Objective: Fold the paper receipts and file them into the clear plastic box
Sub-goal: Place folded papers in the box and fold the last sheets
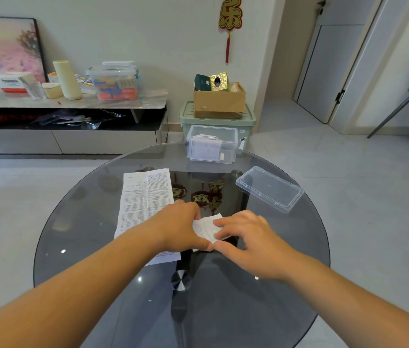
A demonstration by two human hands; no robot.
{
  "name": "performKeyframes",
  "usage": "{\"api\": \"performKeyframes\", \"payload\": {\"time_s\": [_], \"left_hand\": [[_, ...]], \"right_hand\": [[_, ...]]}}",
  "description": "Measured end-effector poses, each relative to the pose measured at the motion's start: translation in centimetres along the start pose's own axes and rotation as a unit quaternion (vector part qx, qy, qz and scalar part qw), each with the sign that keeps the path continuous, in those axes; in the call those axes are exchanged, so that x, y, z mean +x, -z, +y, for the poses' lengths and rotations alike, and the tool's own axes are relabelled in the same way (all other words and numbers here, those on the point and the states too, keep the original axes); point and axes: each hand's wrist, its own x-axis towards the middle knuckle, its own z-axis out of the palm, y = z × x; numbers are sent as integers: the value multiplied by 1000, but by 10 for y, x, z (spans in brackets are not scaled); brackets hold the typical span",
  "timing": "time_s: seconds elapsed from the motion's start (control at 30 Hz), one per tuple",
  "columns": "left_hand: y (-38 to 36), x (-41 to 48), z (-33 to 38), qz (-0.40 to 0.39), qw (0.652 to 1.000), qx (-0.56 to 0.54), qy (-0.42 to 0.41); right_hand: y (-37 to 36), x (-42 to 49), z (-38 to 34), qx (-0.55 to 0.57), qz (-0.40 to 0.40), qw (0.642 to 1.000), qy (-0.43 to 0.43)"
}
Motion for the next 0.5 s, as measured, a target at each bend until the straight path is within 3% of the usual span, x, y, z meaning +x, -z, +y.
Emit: {"api": "performKeyframes", "payload": {"time_s": [0.2, 0.33, 0.5], "left_hand": [[9, -8, 10, 0, 993, -119, 18], [13, -12, 9, -4, 968, -241, 68], [13, -14, 6, -4, 946, -313, 79]], "right_hand": [[7, -3, 9, 35, -47, 998, -4], [8, -3, 8, 47, -60, 997, -22], [6, -3, 6, 37, -56, 997, -25]]}}
